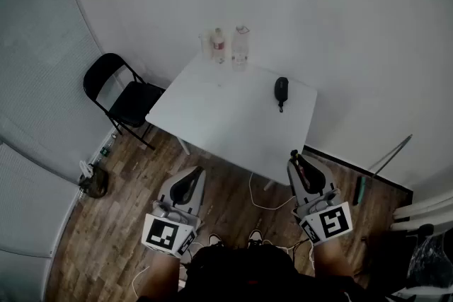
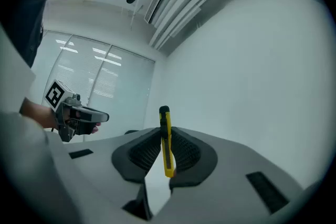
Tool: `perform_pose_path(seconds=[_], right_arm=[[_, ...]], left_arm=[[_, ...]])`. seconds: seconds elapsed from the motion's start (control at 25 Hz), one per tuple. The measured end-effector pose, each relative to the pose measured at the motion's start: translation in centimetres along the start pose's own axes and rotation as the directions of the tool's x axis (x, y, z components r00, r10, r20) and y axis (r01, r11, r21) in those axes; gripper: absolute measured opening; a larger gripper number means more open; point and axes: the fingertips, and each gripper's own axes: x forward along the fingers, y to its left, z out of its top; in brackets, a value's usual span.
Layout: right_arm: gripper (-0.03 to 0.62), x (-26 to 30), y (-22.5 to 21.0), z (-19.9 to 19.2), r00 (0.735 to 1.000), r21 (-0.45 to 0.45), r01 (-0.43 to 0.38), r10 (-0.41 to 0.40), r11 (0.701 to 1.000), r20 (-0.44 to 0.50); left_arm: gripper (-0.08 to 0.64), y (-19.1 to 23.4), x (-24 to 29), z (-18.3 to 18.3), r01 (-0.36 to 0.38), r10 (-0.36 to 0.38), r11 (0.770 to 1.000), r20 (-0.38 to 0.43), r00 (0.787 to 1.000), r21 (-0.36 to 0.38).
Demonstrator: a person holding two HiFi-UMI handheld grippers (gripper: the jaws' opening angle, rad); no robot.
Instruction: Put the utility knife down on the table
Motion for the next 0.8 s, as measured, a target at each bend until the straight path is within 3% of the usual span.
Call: perform_pose_path(seconds=[0.8], right_arm=[[0.071,1.0,1.3,0.0,1.0,0.017,-0.007,0.008,1.0,-0.008]], left_arm=[[0.031,1.0,-0.4,-0.5,0.013,-0.013,1.0,-0.003,1.0,-0.013]])
